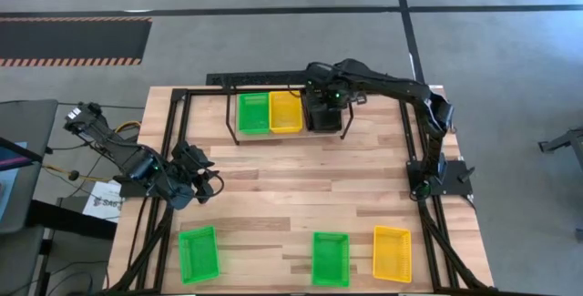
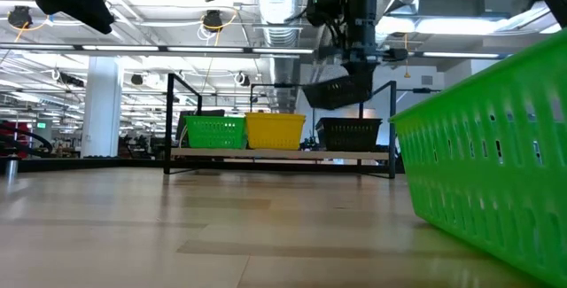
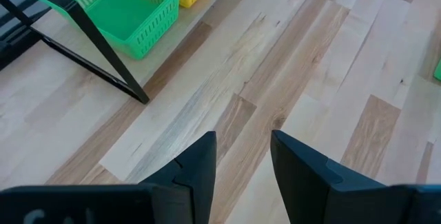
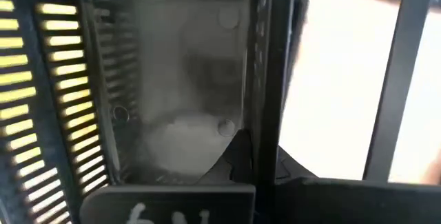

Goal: Stack baskets on shelf by color
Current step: Stack the black bin on top of the black bins on the shelf

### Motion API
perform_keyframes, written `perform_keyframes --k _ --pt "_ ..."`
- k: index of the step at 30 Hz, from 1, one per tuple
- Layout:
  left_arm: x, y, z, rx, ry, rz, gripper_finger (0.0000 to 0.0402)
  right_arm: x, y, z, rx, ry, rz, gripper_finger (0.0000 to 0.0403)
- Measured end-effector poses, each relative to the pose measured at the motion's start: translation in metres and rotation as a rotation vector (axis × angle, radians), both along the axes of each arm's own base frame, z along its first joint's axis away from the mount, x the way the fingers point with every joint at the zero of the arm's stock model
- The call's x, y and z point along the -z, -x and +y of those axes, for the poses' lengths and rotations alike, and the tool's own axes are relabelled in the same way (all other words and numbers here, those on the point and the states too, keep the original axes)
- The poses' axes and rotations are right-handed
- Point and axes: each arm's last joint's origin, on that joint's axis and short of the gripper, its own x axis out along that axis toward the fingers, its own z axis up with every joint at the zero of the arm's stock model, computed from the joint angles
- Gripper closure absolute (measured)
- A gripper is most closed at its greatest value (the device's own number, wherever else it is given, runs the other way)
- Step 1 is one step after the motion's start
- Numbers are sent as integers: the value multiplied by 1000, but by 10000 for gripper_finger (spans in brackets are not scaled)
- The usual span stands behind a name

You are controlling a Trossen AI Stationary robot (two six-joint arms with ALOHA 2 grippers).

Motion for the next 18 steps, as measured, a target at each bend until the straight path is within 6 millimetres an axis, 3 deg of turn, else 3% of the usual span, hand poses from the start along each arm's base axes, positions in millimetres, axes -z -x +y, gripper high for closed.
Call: perform_keyframes --k 6,18 --pt "0 0 0 13 1 10 276 20 6 2 70 -18 70 403" --pt "0 0 0 59 -29 36 276 19 -1 -8 91 30 -30 403"
